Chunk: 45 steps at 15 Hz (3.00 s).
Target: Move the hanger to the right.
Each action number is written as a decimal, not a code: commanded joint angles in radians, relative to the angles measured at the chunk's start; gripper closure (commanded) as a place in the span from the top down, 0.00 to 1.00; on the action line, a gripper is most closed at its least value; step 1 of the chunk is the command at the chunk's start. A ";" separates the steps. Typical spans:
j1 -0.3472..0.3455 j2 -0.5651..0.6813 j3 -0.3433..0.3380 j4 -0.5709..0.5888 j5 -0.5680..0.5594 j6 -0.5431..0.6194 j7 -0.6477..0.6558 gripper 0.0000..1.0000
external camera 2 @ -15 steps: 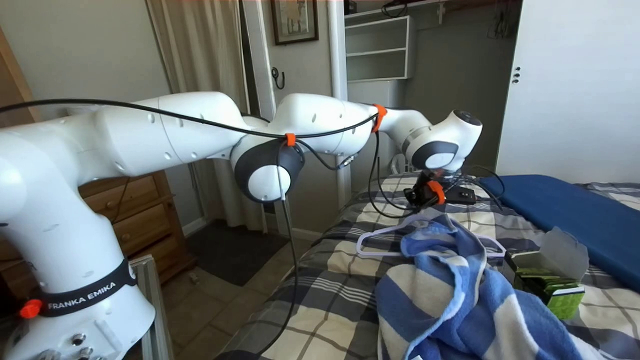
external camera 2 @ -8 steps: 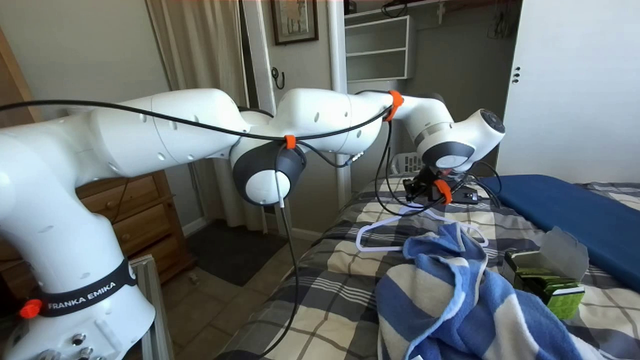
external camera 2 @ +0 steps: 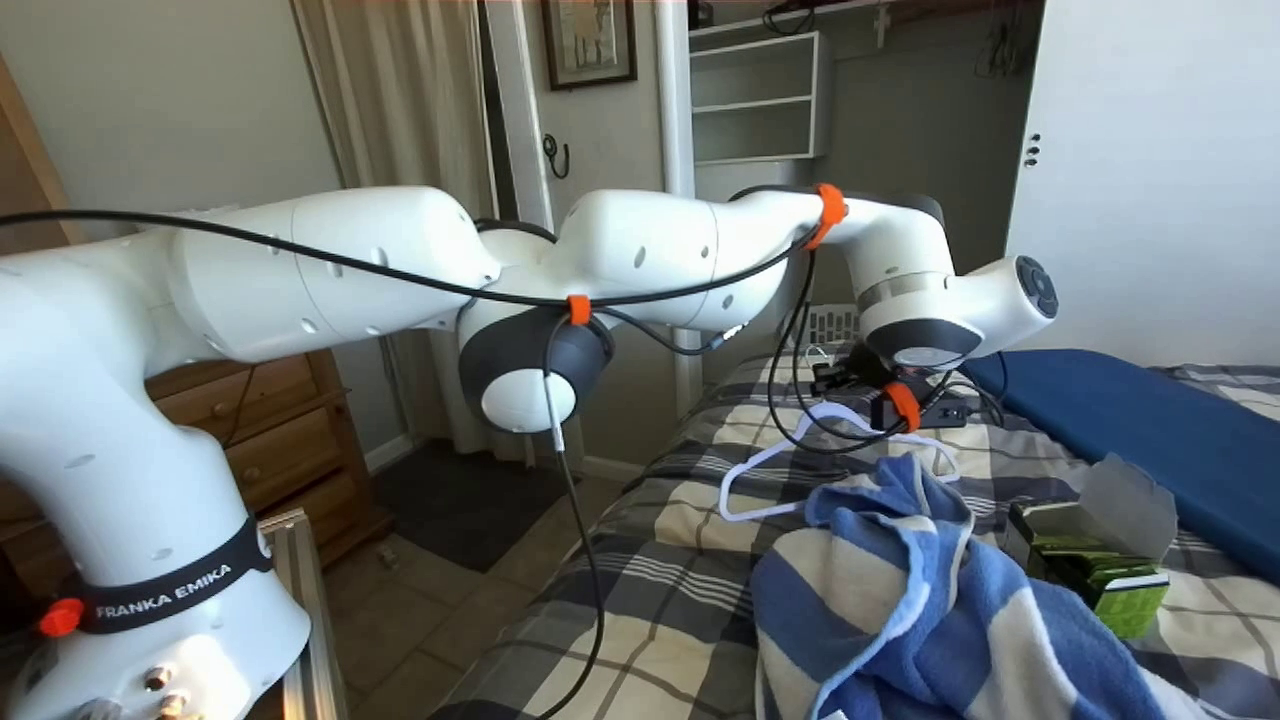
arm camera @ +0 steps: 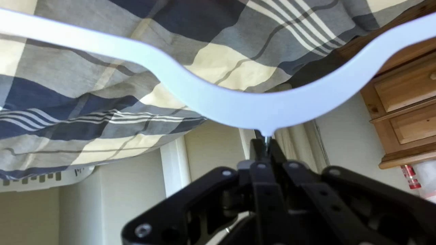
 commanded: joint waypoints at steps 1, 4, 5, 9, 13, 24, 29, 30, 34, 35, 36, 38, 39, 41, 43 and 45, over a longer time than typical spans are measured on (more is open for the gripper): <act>-0.036 0.033 0.045 0.000 0.083 0.017 -0.051 0.01; -0.037 0.056 0.037 0.000 0.121 0.151 -0.016 0.01; -0.045 0.039 0.040 -0.043 0.126 0.188 -0.028 0.01; -0.023 0.047 -0.010 -0.016 0.149 0.189 -0.022 0.04; -0.022 0.048 -0.010 -0.021 0.149 0.206 -0.022 0.04; -0.151 0.046 -0.015 -0.039 0.214 -0.079 -0.131 0.01; -0.206 0.047 -0.029 -0.049 0.295 -0.049 -0.210 0.01; -0.212 0.047 -0.031 -0.054 0.313 -0.033 -0.232 0.01; -0.204 0.047 -0.076 -0.066 0.356 0.090 -0.262 0.01; -0.198 0.047 -0.088 -0.070 0.356 0.125 -0.257 0.01; -0.192 0.047 -0.097 -0.071 0.356 0.161 -0.259 0.01; -0.183 0.048 -0.102 -0.075 0.366 0.228 -0.253 0.01; -0.179 0.048 -0.103 -0.075 0.375 0.259 -0.252 0.01; -0.175 0.048 -0.097 -0.073 0.399 0.333 -0.249 0.01; -0.180 0.048 -0.084 -0.074 0.441 0.401 -0.238 0.01; -0.194 0.048 -0.045 -0.088 0.478 0.480 -0.240 0.01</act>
